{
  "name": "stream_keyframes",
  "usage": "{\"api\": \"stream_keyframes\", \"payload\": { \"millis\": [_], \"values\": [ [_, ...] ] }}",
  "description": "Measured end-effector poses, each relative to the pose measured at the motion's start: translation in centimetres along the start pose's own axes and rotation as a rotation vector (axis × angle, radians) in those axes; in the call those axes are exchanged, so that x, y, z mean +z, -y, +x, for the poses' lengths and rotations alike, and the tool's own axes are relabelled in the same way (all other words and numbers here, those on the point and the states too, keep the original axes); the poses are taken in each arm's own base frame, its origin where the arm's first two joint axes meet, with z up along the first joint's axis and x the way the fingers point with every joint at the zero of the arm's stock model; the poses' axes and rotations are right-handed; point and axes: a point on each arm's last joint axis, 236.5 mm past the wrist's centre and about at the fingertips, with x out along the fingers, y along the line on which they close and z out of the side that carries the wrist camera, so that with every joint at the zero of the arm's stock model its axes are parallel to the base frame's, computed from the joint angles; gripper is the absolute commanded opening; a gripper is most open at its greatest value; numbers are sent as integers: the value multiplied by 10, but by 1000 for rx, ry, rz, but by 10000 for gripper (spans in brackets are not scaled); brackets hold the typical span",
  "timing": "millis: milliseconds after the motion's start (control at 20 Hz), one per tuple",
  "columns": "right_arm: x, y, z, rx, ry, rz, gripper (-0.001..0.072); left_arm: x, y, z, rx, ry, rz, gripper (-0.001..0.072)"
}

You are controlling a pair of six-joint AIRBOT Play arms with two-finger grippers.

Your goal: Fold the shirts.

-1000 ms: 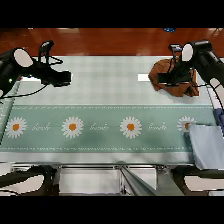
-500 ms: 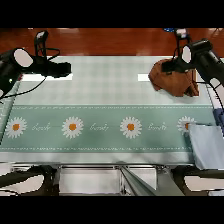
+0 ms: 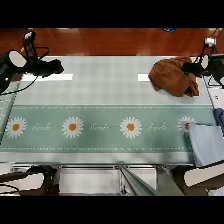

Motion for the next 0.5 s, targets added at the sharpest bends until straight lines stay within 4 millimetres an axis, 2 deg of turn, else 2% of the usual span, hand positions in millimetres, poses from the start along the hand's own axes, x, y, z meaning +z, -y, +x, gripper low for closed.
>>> {"api": "stream_keyframes", "payload": {
  "millis": [100,150,200,300,400,500],
  "values": [
    [-15,4,20,9,-49,18,394,-6,-6,3,7,-25,-10,507],
    [-22,5,28,13,-69,23,305,-8,-8,5,9,-35,-13,508],
    [-27,4,33,23,-85,31,50,-10,-9,6,6,-43,-20,507],
    [-34,1,37,43,-114,39,29,-13,-9,6,1,-61,-29,507],
    [-34,-3,31,64,-151,27,29,-12,-10,-3,0,-63,-35,508],
    [-14,-6,9,85,-143,1,29,-4,-13,-22,1,-42,-45,507]
  ]
}}
